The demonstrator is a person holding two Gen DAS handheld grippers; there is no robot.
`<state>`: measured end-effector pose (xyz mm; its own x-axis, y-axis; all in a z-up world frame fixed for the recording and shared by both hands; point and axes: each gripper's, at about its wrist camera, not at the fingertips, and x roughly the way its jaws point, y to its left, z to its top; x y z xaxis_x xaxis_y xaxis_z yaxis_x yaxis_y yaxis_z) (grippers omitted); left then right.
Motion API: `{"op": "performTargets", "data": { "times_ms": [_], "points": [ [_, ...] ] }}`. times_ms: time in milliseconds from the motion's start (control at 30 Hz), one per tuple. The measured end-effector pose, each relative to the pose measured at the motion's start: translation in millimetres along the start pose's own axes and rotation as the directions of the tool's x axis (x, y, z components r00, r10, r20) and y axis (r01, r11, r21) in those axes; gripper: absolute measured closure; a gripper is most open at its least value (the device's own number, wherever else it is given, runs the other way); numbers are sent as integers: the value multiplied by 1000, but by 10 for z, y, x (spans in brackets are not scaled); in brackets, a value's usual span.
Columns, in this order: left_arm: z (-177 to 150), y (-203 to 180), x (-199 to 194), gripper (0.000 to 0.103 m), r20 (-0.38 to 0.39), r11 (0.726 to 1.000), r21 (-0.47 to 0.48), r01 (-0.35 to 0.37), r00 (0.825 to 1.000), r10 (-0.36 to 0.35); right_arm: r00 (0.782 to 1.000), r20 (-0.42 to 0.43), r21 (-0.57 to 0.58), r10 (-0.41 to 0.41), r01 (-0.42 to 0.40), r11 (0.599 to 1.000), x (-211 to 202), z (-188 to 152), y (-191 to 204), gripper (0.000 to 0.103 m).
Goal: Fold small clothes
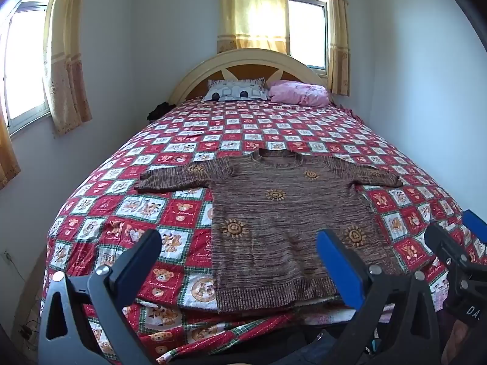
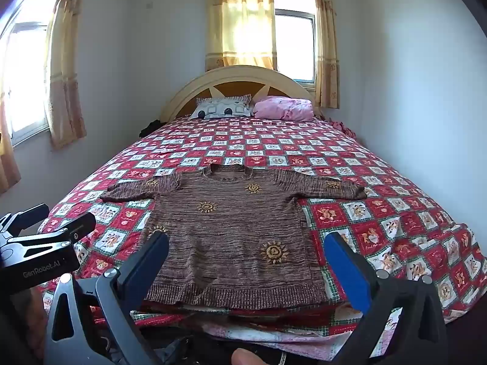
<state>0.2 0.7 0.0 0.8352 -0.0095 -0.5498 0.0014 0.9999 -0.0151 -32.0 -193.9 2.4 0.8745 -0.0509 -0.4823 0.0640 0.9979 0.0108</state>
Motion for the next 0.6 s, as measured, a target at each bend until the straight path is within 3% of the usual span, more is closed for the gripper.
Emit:
{"op": "performTargets", "data": {
  "times_ms": [600],
  "points": [
    [-29,12,28,0,4,1000,17,-11,1000,11,1000,1,3,-4,4,1000,20,-24,16,1]
  ]
}}
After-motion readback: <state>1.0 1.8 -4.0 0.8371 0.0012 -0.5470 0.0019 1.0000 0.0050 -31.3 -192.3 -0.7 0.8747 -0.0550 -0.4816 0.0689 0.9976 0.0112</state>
